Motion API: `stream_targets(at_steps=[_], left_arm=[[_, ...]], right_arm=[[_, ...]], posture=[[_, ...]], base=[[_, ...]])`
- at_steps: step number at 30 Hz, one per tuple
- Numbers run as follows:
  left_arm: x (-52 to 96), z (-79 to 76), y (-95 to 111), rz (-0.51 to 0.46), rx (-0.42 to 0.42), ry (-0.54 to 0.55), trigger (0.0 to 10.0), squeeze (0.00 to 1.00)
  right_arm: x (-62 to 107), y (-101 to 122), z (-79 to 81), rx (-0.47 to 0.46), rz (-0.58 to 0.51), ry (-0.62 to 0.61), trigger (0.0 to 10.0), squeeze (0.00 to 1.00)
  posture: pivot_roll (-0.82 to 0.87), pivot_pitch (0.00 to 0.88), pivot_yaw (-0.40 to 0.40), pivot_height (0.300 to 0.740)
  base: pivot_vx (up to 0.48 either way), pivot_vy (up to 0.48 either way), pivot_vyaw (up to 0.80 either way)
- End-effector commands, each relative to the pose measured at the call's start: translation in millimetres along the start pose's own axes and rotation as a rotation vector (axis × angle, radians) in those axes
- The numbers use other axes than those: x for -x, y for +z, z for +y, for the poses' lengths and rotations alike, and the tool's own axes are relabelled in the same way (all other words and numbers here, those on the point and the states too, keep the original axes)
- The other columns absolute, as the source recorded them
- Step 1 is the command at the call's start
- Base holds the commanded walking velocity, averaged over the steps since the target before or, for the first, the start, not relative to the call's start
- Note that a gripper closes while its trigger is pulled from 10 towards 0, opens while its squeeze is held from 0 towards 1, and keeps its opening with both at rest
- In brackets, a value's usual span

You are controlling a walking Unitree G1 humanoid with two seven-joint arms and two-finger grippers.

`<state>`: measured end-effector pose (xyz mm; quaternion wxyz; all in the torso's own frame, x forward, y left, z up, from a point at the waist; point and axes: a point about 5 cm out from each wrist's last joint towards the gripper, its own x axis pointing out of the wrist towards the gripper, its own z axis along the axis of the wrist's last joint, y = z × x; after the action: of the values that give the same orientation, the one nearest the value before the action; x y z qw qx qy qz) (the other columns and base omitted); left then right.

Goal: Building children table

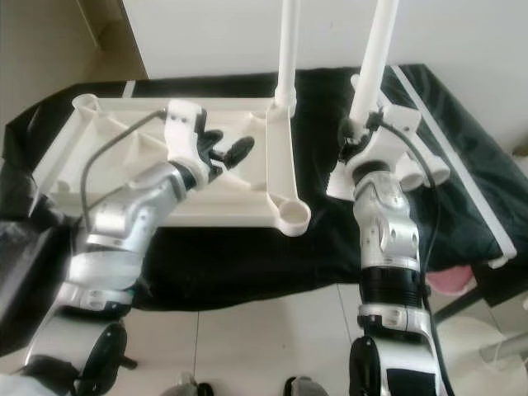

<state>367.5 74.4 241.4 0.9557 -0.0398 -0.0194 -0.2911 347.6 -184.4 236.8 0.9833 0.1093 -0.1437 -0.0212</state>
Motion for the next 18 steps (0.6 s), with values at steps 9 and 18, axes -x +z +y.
stream_targets(at_steps=[9,18], left_arm=[[-8.7,12.1,4,-0.045,-0.105,0.091,10.0,0.00],[-14.3,-6.0,4,-0.052,-0.113,-0.103,10.0,0.00]], right_arm=[[38.6,7,30.6,-0.228,-0.197,0.254,10.0,0.00],[51.1,-10,38.6,-0.199,-0.119,0.349,10.0,0.00]], posture=[[-0.08,0.000,0.036,0.740],[-0.06,0.000,0.032,0.740]], base=[[0.000,0.000,0.00],[0.000,0.000,0.00]])
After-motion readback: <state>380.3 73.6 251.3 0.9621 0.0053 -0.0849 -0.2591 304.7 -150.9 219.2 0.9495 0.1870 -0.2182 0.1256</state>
